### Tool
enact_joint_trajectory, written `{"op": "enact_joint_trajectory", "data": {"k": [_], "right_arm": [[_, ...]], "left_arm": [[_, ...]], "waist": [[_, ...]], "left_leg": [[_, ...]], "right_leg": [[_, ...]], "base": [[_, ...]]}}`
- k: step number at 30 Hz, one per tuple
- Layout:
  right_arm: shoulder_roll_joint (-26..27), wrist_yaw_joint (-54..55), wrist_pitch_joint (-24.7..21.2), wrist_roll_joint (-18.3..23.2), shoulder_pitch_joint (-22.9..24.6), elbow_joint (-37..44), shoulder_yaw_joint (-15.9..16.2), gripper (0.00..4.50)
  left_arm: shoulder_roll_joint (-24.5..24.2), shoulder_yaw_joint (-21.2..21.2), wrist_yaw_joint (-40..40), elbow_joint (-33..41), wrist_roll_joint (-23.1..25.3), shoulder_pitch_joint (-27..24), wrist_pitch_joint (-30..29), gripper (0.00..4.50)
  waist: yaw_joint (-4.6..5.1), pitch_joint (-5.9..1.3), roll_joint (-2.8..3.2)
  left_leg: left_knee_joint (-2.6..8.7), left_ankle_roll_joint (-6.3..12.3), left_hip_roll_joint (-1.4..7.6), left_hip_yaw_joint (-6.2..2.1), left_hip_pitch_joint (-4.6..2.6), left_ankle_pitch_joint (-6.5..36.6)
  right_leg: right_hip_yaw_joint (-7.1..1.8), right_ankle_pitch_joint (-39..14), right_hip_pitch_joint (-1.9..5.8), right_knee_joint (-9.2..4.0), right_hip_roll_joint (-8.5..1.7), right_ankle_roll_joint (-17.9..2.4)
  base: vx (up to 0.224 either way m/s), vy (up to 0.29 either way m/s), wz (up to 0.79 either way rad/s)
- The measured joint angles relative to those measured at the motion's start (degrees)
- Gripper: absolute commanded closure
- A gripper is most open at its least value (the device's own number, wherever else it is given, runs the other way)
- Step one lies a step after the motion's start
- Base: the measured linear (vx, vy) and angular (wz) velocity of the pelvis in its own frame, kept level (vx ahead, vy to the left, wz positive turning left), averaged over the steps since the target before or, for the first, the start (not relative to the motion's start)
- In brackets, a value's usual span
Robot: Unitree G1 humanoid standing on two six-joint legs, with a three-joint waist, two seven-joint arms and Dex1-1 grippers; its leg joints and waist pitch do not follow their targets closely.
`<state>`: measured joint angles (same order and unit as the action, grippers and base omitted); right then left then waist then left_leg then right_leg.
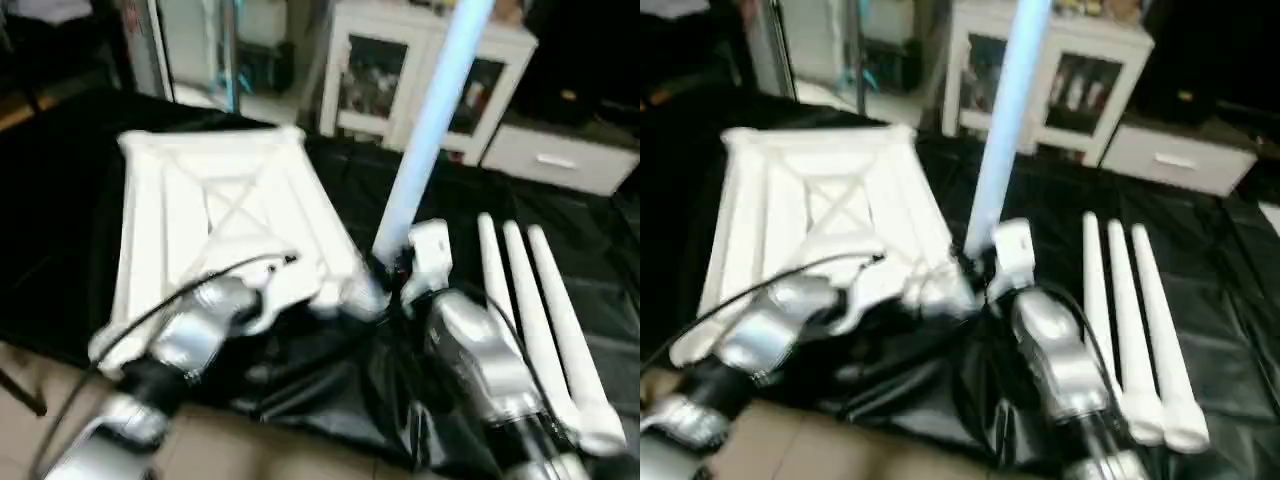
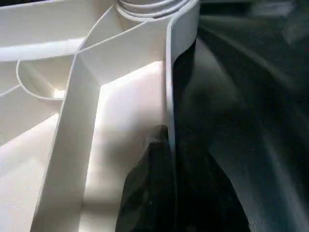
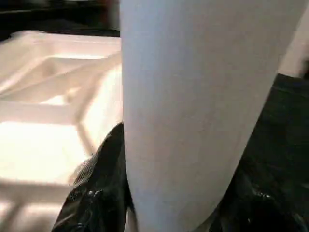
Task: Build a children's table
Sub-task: Pick table leg
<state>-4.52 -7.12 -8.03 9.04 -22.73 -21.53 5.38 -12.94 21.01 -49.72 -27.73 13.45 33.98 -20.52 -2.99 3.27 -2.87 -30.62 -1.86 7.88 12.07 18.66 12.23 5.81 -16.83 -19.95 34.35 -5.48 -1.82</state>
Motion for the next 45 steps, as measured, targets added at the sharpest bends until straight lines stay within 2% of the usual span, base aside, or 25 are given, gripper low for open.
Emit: {"op": "enact_joint_trajectory", "data": {"k": [1,2,3,4,5,6,7,8,11,14,23,24,25,28,29,32,37,39,40,43,45], "right_arm": [[0.45,2.48,0.15,-0.19,-1.01,-1.46,-0.83,2.67],[0.77,4.82,0.37,-0.28,-2.96,-3.41,-1.34,2.67],[1.07,6.79,0.64,-0.80,-4.41,-4.85,-1.88,2.67],[1.37,8.35,1.04,-1.12,-5.43,-6.03,-2.29,2.67],[1.96,10.19,1.70,-1.45,-6.09,-7.19,-2.90,2.67],[2.34,11.29,1.82,-1.61,-6.86,-8.25,-3.18,2.67],[2.94,12.52,2.13,-1.68,-7.99,-9.87,-3.65,2.67],[3.57,14.43,2.48,-1.92,-9.85,-12.47,-4.31,2.67],[3.86,16.96,3.95,-2.02,-12.75,-16.20,-5.08,2.67],[4.21,17.60,5.74,-2.02,-14.28,-18.95,-5.58,2.67],[4.94,14.65,10.50,-1.93,-15.07,-22.07,-7.23,2.67],[4.88,14.04,11.06,-1.93,-15.00,-22.08,-7.22,2.11],[4.82,13.38,11.25,-1.92,-15.00,-22.13,-7.24,1.97],[4.75,11.19,10.70,-2.01,-13.63,-24.74,-7.11,1.84],[4.63,10.37,11.80,-2.00,-12.85,-24.12,-7.15,1.70],[4.00,7.27,10.60,-1.67,-12.70,-23.09,-7.18,1.48],[3.42,3.88,8.95,-0.30,-11.31,-20.03,-7.21,1.04],[2.68,1.47,7.90,0.21,-10.23,-17.49,-7.12,0.95],[2.40,0.48,7.35,0.48,-9.67,-16.09,-7.08,0.76],[1.44,-2.21,5.03,1.33,-7.76,-11.39,-6.68,0.69],[-0.13,-4.42,2.64,2.02,-5.36,-6.36,-5.80,0.45]], "left_arm": [[1.55,-0.05,1.66,-0.80,0.10,0.81,-1.01,4.50],[2.99,-0.65,3.52,-0.92,0.16,1.57,-1.99,4.50],[4.62,-1.03,5.11,-1.15,0.17,1.96,-3.27,4.50],[5.82,-1.31,6.45,-1.32,0.08,2.26,-4.35,4.50],[6.88,-1.45,7.74,-1.57,0.08,2.89,-5.80,4.50],[7.25,-1.49,8.52,-2.02,0.09,3.44,-6.22,4.50],[7.91,-1.90,9.44,-2.87,0.09,4.18,-7.04,4.50],[9.02,-2.36,10.93,-4.01,0.11,5.04,-8.10,4.50],[10.89,-2.88,13.50,-4.71,0.05,5.85,-9.12,4.50],[11.18,-3.16,14.37,-4.71,-0.13,6.09,-9.72,4.50],[10.63,-3.16,14.33,-4.69,-0.36,6.38,-9.77,4.50],[10.61,-3.16,14.30,-4.69,-0.40,6.39,-9.78,4.50],[10.57,-3.16,14.29,-4.67,-0.53,6.40,-9.78,4.50],[10.39,-3.13,14.21,-4.61,-0.79,6.66,-9.88,4.50],[10.24,-3.14,13.80,-4.20,-1.14,6.74,-9.90,4.50],[9.69,-3.17,13.72,-3.70,-1.30,6.92,-9.91,4.50],[9.15,-3.18,13.56,-3.40,-1.40,6.95,-9.90,4.50],[8.86,-3.17,13.45,-3.31,-1.47,7.00,-9.89,4.50],[8.75,-3.16,13.33,-3.28,-1.52,7.03,-9.89,4.50],[8.38,-3.07,12.82,-3.05,-1.87,7.04,-9.89,4.50],[7.58,-2.89,11.79,-2.68,-2.10,7.00,-9.71,4.50]], "waist": [[-0.62,-0.30,-2.08],[-1.31,-0.25,-2.62],[-2.18,-0.40,-2.07],[-2.50,-0.69,-1.33],[-2.45,-0.88,-1.03],[-2.06,-0.93,-1.61],[-1.86,-0.79,-1.83],[-1.56,-0.87,-2.00],[-1.04,-0.82,-1.91],[-0.75,-0.89,-1.98],[-0.54,-0.90,-2.06],[-0.54,-0.90,-2.06],[-0.54,-0.89,-2.04],[-0.55,-0.78,-1.98],[-0.62,-0.64,-1.80],[-0.58,-0.62,-1.81],[-0.54,-0.45,-1.75],[-0.55,-0.37,-1.72],[-0.56,-0.35,-1.72],[-0.61,-0.29,-1.69],[-0.79,-0.21,-1.72]], "left_leg": [[0.52,-0.06,-0.07,1.99,-0.56,-0.03],[-0.84,-0.62,-0.13,1.88,-0.26,0.62],[-2.32,-0.39,-0.11,-0.96,0.21,1.47],[-3.13,-0.90,0.19,-3.73,0.41,1.10],[-3.24,-1.94,0.41,-3.67,0.35,0.50],[-3.10,-2.00,0.64,-3.23,0.30,0.37],[-3.07,-2.03,1.04,-2.80,0.32,0.37],[-2.94,-2.05,1.34,-2.35,0.38,0.37],[-2.31,-2.06,1.35,-2.22,0.49,0.37],[-2.27,-2.06,1.41,-2.21,0.72,0.37],[-2.27,-2.03,1.44,-2.14,0.80,0.36],[-2.27,-2.03,1.45,-2.14,0.80,0.36],[-2.27,-2.03,1.45,-2.14,0.82,0.36],[-2.27,-2.03,1.47,-2.13,0.82,0.36],[-2.37,-1.99,1.47,-2.04,0.98,0.33],[-2.42,-1.34,1.54,-1.97,1.43,-0.07],[-2.43,-1.24,1.59,-1.88,1.49,-0.13],[-2.44,-1.24,1.59,-1.85,1.50,-0.14],[-2.44,-1.24,1.60,-1.85,1.50,-0.14],[-2.45,-1.23,1.62,-1.85,1.51,-0.14],[-2.45,-1.22,1.64,-1.85,1.51,-0.15]], "right_leg": [[-1.77,-0.60,-0.49,1.20,-0.45,0.13],[-2.29,0.05,-1.56,1.36,-0.81,1.33],[-2.05,0.47,-1.93,1.57,-0.81,1.79],[-0.88,1.25,-2.11,1.63,-0.77,2.11],[-0.78,3.18,-2.12,1.58,-0.72,1.90],[-1.43,4.12,-2.15,1.46,-0.34,1.88],[-2.16,4.73,-2.21,1.35,0.27,1.52],[-2.21,4.79,-2.17,1.22,0.33,1.42],[-2.15,4.94,-2.22,0.50,0.35,1.61],[-2.12,4.81,-2.19,0.56,0.37,1.69],[-2.10,4.75,-2.20,0.46,0.36,1.69],[-2.10,4.75,-2.19,0.46,0.36,1.69],[-2.10,4.75,-2.20,0.46,0.36,1.69],[-2.07,4.75,-2.29,0.46,0.36,1.69],[-2.09,4.78,-2.53,0.56,0.31,1.66],[-2.04,4.87,-2.97,0.64,0.32,1.54],[-2.03,4.93,-3.09,0.66,0.32,1.47],[-2.04,4.94,-3.10,0.66,0.32,1.45],[-2.04,4.94,-3.10,0.66,0.32,1.45],[-2.03,4.95,-3.11,0.67,0.32,1.44],[-2.01,4.95,-3.11,0.67,0.33,1.44]], "base": [[0.002,-0.092,0.27],[0.064,-0.098,-0.01],[0.064,-0.098,-0.01],[0.090,0.005,-0.40],[0.069,0.008,-0.04],[0.069,0.008,-0.04],[-0.021,-0.058,0.30],[0.000,0.000,0.00],[0.000,0.000,0.00],[0.000,0.000,0.00],[0.000,0.000,0.00],[0.000,0.000,0.00],[0.000,0.000,0.00],[0.000,0.000,0.00],[0.000,0.000,0.00],[0.000,0.000,0.00],[0.000,0.000,0.00],[0.000,0.000,0.00],[0.000,0.000,0.00],[0.000,0.000,0.00],[0.000,0.000,0.00]]}}
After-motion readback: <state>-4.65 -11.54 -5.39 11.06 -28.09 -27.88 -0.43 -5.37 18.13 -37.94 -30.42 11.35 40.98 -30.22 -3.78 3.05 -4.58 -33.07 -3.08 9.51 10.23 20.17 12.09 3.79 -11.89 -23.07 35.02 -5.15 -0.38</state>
